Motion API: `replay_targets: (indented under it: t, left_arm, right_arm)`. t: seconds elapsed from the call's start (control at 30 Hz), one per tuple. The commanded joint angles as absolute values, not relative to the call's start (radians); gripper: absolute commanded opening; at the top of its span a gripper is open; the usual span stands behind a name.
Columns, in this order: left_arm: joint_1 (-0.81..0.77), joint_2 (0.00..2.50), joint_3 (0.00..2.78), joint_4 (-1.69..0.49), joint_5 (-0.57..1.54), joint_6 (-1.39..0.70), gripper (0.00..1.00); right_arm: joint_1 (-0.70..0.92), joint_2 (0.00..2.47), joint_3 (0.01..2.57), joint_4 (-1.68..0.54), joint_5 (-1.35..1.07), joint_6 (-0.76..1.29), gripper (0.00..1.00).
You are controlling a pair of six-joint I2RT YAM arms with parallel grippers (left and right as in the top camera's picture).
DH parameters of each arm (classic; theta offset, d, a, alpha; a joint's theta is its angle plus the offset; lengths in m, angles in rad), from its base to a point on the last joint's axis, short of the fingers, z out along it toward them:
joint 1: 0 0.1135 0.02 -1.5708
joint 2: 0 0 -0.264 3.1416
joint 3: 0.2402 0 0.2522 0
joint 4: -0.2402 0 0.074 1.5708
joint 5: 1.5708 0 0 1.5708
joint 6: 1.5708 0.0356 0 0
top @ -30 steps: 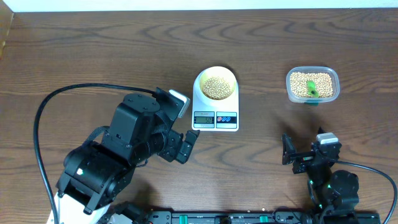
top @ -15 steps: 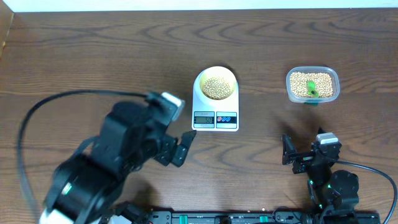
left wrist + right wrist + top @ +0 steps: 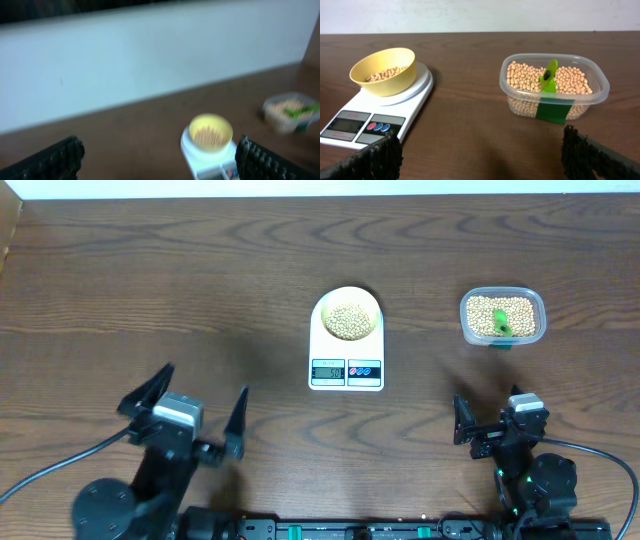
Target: Scoop item into bowl and weigh 50g on scale
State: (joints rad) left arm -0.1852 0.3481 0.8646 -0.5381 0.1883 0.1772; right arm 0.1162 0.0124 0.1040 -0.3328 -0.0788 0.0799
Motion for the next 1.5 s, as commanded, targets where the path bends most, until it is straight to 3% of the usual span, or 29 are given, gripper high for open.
replay_targets:
  t: [0.0,0.13,0.27,0.53,0.8,1.03,1.23,1.47]
  left_arm:
    - [-0.132,0.266,0.593,-0.262,0.331,0.198,0.99]
    - [-0.125,0.196,0.379,-0.076,0.380,0.197,0.99]
    - [-0.125,0.112,0.245,-0.035,0.386,0.149,0.99]
    - [-0.122,0.007,0.138,-0.009,0.381,0.049,0.99]
    - [-0.119,0.001,0.007,0.187,0.382,0.031,0.99]
    - [-0.119,0.001,0.004,0.112,0.256,-0.102,0.99]
    - [-0.119,0.001,0.004,-0.043,0.208,-0.099,0.99]
    - [-0.119,0.001,0.004,-0.057,0.178,-0.038,0.99]
  right_arm:
    - [0.110,0.005,0.101,-0.334,-0.082,0.089,0.99]
    - [0.110,0.005,0.101,-0.334,-0.082,0.089,0.99]
    - [0.110,0.005,0.101,-0.334,-0.082,0.089,0.99]
    - [0.110,0.005,0.101,-0.334,-0.082,0.089,0.99]
    - [0.110,0.005,0.102,-0.334,-0.082,0.089,0.99]
    - [0.110,0.005,0.101,-0.334,-0.082,0.089,0.99]
    - [0.110,0.005,0.101,-0.334,-0.082,0.089,0.99]
    - [0.110,0.005,0.101,-0.334,-0.082,0.089,0.99]
